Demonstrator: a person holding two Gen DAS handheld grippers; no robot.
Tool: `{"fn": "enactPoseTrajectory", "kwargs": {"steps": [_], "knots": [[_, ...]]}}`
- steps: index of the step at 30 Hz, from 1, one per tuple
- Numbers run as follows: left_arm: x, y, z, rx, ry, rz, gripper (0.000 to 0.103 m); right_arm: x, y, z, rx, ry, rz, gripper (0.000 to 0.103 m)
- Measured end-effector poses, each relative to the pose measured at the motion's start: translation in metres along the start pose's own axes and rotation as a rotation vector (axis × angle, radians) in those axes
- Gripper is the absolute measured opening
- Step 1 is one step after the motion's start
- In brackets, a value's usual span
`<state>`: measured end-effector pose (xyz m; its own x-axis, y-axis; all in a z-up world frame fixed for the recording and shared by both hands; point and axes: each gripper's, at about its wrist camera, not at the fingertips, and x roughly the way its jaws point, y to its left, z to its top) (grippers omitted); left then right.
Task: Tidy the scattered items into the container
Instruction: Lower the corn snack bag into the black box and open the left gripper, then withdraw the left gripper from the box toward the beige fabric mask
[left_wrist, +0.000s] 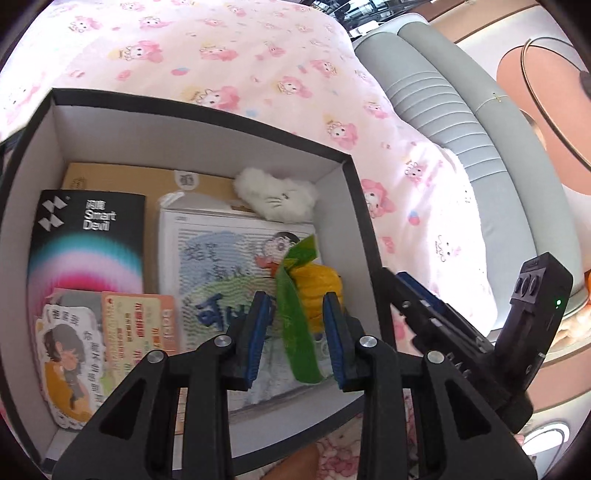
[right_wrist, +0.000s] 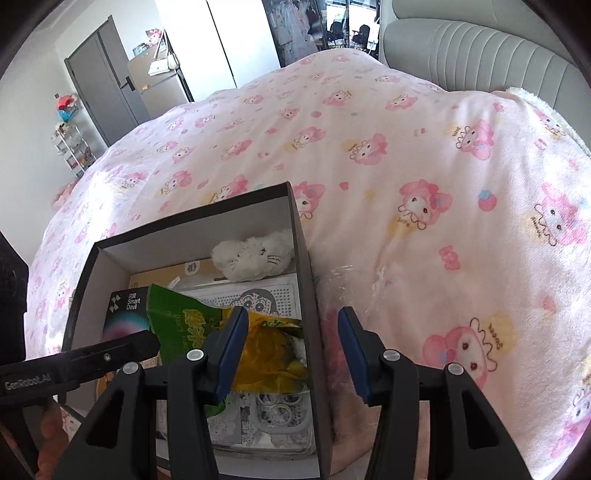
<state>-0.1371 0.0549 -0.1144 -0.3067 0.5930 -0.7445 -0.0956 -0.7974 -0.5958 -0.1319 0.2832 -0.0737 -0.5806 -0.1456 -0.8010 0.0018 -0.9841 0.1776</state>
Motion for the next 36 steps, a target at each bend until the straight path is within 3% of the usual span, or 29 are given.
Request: {"fn": "enactPoseTrajectory", "kwargs": {"steps": [5,8,14,17,23,28,36], "knots": [[0.024,-0.015,-0.001,0.007,0.066,0.023,0.029,0.011,0.003,-0.005,-0.021,0.059,0.004,0.047],[0.025,-0.021,-0.007,0.021,0.045,0.027,0.03,0.016,0.005,-0.007,-0.031,0.08,-0.005,0.047],[-0.001,-0.033,-0.02,0.129,-0.036,0.063,0.036,-0.019,0.01,-0.013,-0.02,-0.033,-0.09,0.05],[-0.018,-0.037,-0.029,0.17,-0.054,0.061,0.041,-0.04,0.017,-0.024,-0.01,-0.057,-0.069,0.05],[-0.043,-0.039,-0.034,0.217,-0.051,0.059,0.042,-0.071,0.051,-0.037,-0.065,-0.079,-0.009,0.051],[-0.083,-0.03,-0.047,0.247,-0.128,0.096,0.042,-0.084,0.085,-0.041,-0.13,-0.088,0.058,0.051],[-0.133,0.02,-0.061,0.178,-0.15,0.142,0.042,-0.081,0.151,-0.054,-0.222,-0.052,0.146,0.051]]}}
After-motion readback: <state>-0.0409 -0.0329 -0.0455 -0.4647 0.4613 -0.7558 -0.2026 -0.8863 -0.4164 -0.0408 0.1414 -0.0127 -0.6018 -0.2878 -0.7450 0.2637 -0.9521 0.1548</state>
